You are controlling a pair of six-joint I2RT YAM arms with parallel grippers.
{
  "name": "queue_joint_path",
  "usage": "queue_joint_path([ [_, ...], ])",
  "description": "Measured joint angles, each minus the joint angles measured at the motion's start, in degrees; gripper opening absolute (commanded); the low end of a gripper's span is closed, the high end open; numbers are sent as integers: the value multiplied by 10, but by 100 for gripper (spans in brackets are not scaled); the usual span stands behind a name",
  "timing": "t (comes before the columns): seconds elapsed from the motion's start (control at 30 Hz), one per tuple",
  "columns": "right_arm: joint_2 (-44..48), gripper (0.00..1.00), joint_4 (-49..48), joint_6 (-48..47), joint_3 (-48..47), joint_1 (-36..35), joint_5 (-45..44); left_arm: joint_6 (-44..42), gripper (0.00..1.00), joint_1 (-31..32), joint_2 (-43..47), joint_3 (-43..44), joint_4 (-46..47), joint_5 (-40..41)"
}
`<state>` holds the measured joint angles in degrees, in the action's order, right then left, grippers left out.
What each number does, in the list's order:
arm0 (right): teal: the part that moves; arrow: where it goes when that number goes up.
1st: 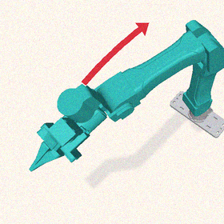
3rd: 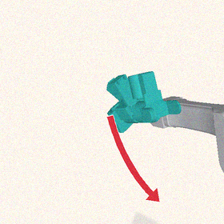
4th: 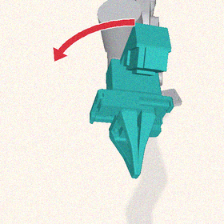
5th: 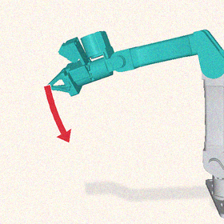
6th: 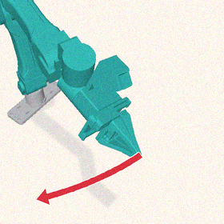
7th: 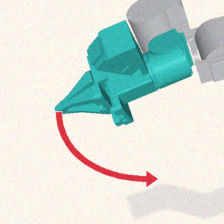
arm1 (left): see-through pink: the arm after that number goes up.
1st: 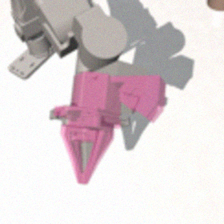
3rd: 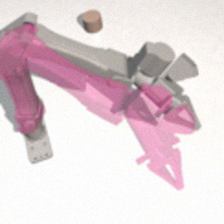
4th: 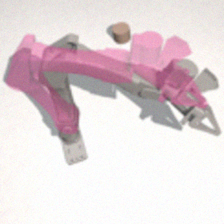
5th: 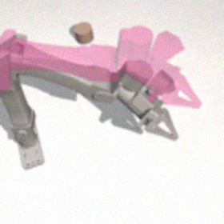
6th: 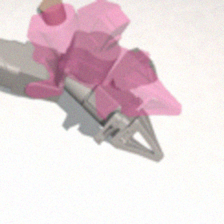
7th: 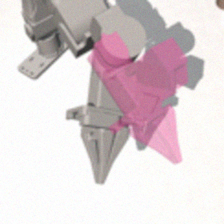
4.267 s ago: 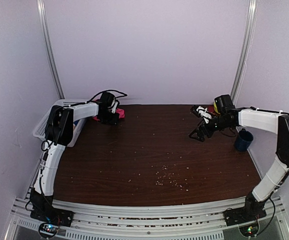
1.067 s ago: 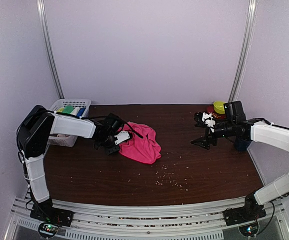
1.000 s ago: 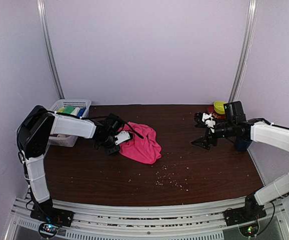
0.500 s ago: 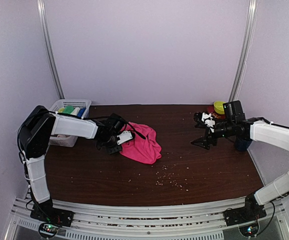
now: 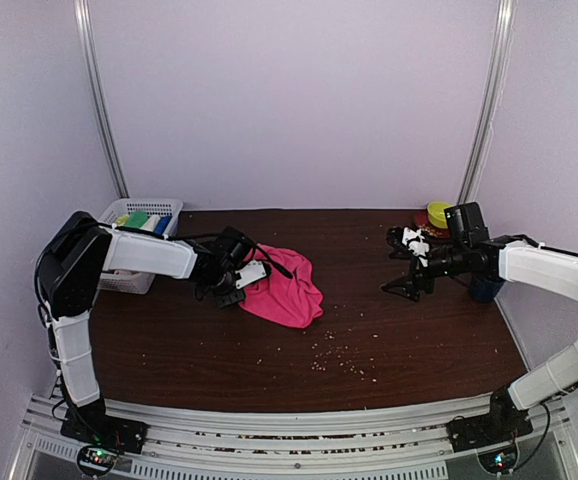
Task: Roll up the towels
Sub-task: Wipe the center of the board with the towel.
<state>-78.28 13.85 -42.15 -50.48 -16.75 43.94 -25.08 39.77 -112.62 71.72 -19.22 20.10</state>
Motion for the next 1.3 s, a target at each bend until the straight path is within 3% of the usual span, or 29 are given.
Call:
queue_joint_path([
  [0.23,0,88,1,0,-3,0,2,-3,0,0,-1,0,1,7],
  [0.47,0,88,1,-1,-3,0,9,17,0,0,-7,6,-11,8],
  [0.63,-1,86,1,-1,-4,-1,11,134,0,1,6,30,-54,5],
  [0.83,-21,86,-1,23,-40,-54,-26,359,0,2,186,-151,-26,-55],
  [0.93,-71,84,2,46,-102,-118,-69,463,0,9,281,-260,10,-96],
  [1.03,-167,82,27,71,-223,-181,-110,543,0,22,328,-329,45,-125],
  [1.3,-438,82,125,121,-598,-261,-195,691,0,56,404,-430,122,-136],
])
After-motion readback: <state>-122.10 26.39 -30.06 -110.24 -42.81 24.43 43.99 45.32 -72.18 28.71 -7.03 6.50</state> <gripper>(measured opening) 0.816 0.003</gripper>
